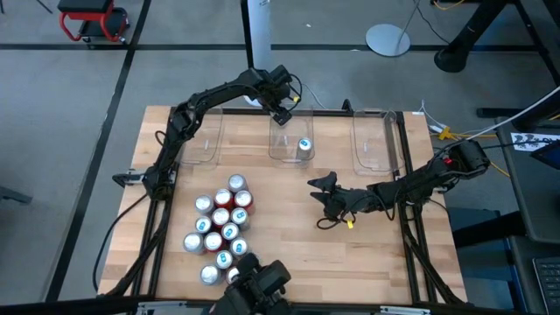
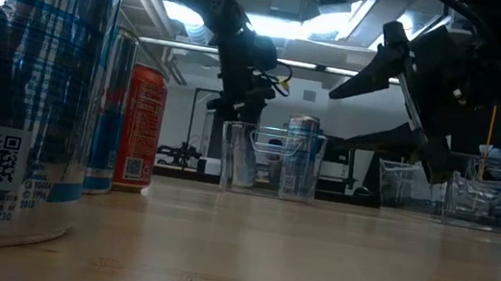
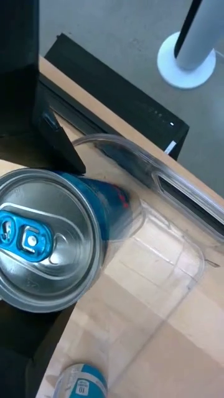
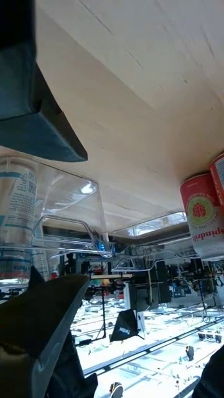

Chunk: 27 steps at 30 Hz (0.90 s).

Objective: Sort soda cans
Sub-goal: Put the blue soda can into the middle transparent bin

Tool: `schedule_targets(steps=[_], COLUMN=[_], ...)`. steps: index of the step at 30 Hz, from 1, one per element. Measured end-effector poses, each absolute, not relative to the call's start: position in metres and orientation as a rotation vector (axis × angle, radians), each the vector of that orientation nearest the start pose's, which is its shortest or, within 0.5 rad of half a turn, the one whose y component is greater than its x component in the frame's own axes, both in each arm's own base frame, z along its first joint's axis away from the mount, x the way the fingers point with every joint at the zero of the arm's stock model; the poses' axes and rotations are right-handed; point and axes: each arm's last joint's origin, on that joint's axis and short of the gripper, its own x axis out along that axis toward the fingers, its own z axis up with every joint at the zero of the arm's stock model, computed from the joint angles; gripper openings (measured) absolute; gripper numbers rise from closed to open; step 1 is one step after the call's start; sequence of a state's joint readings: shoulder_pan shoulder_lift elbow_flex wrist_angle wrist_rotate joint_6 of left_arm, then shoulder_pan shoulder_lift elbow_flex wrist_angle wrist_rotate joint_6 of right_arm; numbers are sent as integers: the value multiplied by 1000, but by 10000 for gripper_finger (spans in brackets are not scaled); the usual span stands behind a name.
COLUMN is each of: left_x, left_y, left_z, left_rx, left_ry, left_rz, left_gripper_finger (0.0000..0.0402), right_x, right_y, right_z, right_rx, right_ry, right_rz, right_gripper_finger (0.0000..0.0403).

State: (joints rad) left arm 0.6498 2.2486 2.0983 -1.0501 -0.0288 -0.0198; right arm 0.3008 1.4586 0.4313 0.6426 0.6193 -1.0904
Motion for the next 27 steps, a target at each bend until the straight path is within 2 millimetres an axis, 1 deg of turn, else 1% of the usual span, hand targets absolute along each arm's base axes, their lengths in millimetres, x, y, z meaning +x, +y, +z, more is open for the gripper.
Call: schedule_targets(steps=[5,15,18,20,22,25,27], left_x=[376,376,374,370,367,362,358], left_y=[289,290,289,286,283,280,276], left_z=[242,242,245,251,262,283,301], left_rx=[-388,-383,-381,-375,-371,-365,-350], left_ry=[1135,1131,1142,1162,1165,1156,1125], left_rz=[622,627,622,613,610,610,613], left_gripper_finger=[287,291,292,292,292,292,292], right_x=[247,246,246,246,246,246,246], right_y=[59,59,59,59,59,59,59], right_z=[153,152,152,152,152,152,152], right_rx=[-1242,-1244,-1244,-1244,-1244,-1244,-1244], right_ry=[493,498,498,498,498,498,498], right_rz=[-93,-89,-89,-89,-89,-89,-89], right_gripper_finger=[310,310,310,310,310,310,310])
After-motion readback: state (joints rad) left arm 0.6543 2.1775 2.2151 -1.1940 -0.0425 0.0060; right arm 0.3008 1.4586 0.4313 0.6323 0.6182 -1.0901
